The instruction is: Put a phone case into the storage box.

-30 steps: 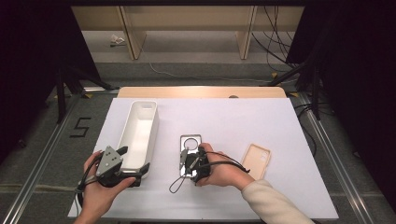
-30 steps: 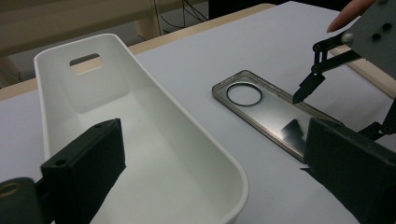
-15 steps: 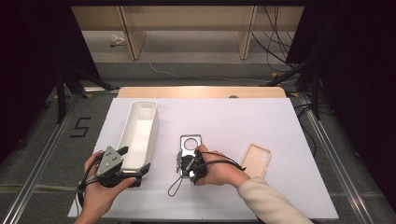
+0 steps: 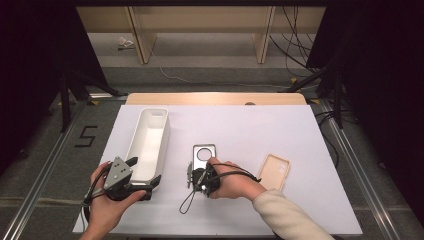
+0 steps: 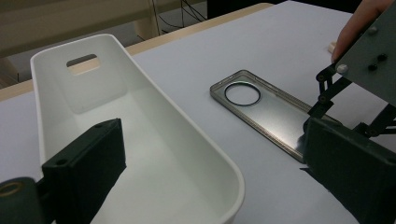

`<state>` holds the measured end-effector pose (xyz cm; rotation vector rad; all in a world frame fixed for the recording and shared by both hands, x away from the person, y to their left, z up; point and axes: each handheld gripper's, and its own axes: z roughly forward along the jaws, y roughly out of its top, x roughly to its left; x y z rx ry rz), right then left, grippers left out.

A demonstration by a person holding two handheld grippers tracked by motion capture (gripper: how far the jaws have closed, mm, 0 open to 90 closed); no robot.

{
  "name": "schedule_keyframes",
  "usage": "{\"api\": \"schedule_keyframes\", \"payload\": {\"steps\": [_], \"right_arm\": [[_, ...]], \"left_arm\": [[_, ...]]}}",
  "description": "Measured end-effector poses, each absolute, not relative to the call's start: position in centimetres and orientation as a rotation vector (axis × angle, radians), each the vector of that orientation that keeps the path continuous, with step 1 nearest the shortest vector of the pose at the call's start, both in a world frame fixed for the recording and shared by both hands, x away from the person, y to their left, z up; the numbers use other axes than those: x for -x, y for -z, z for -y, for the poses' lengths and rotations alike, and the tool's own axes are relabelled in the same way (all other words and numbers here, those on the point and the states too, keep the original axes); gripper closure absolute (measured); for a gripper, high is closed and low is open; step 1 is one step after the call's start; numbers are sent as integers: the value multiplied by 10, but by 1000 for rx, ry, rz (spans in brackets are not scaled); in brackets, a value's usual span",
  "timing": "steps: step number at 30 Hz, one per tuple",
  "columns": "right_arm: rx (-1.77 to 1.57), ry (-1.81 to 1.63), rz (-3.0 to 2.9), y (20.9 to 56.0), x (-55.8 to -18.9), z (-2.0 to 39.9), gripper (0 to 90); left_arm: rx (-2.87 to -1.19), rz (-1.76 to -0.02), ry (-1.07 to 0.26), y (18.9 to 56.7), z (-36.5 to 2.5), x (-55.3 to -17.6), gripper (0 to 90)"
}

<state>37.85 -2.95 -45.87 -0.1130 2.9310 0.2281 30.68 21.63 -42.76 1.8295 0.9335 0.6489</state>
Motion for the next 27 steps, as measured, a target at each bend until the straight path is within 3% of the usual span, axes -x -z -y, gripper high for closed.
{"api": "schedule_keyframes", "payload": {"steps": [27], "right_arm": [[135, -195, -2956, 459, -374, 27, 782]], "left_arm": [[-1836, -922, -657, 427, -215, -306, 56]]}}
